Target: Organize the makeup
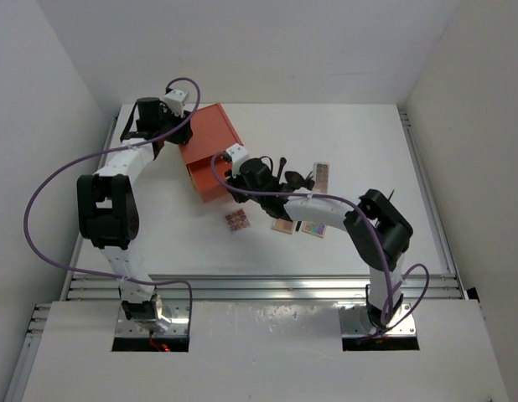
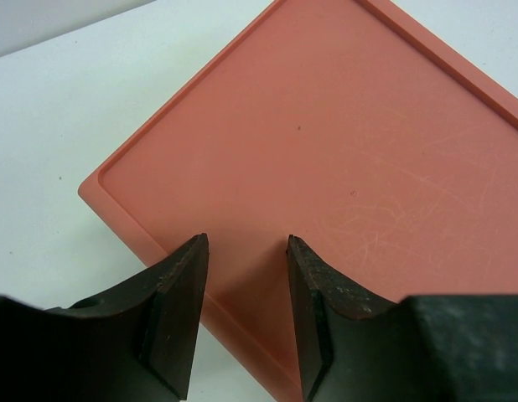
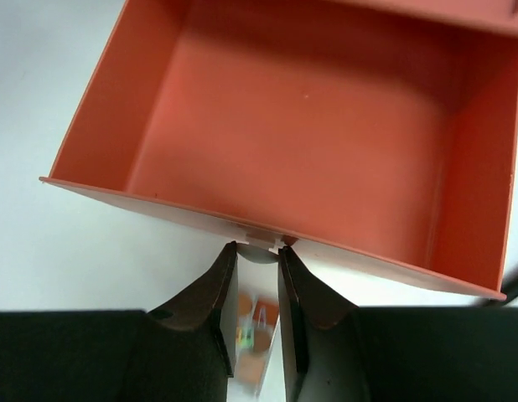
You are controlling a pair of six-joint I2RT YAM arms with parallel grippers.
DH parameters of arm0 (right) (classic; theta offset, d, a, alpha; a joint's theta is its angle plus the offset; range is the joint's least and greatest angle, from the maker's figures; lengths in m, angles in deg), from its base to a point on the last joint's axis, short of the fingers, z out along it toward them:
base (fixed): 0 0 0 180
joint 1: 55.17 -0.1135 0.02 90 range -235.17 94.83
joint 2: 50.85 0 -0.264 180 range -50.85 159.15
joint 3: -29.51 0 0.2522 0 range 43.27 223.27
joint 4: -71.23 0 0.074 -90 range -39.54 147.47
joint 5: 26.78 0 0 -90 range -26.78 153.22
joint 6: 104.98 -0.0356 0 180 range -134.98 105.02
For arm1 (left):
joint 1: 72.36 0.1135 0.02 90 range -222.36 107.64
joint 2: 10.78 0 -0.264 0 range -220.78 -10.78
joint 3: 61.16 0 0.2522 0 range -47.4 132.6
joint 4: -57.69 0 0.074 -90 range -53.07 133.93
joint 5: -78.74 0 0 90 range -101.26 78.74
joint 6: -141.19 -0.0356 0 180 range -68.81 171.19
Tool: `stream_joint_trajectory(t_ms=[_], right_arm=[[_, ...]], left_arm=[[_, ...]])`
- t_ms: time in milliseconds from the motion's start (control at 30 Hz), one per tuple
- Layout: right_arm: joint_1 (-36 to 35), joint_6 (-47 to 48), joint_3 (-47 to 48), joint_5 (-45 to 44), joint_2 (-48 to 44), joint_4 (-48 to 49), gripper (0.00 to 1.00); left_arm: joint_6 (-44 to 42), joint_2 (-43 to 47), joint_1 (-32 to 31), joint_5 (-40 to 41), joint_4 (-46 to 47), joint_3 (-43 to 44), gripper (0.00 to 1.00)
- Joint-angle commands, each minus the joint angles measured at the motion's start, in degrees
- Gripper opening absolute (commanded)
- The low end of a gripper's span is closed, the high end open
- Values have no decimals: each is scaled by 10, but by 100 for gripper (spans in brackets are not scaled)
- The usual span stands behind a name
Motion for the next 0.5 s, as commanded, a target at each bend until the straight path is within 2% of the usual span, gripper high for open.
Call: stream_joint_trajectory(t_ms=[0,67,100,200,233,267,300,367,467], right_arm=[[-11,12,-43,25,-49,8,0],[-11,10,-46,31,-49,6,0],[-11,10,-42,33,-46,6,4],[-11,8,-24,36,-40,-3,27],[-10,10,-20,47,-41,-11,41],[-11,12,-18,52,-42,-19,41],[-10,16,-16,57,-53,-24,52],[-10,23,-19,63,-73,-48,64],[-8,38,-15,74,-118,-105,76]], left_arm=[[9,-27,-5,2,-32,13,49],[9,-27,-5,2,-32,13,49],[9,-27,-5,2,-32,13,49],[4,-27,-5,2,-32,13,50],[4,-27,-5,2,-32,13,50],[4,-27,-5,2,-32,13,51],[4,-27,-5,2,-32,20,51],[4,-27,-5,2,-38,27,52],[4,-27,-5,2,-49,47,53]])
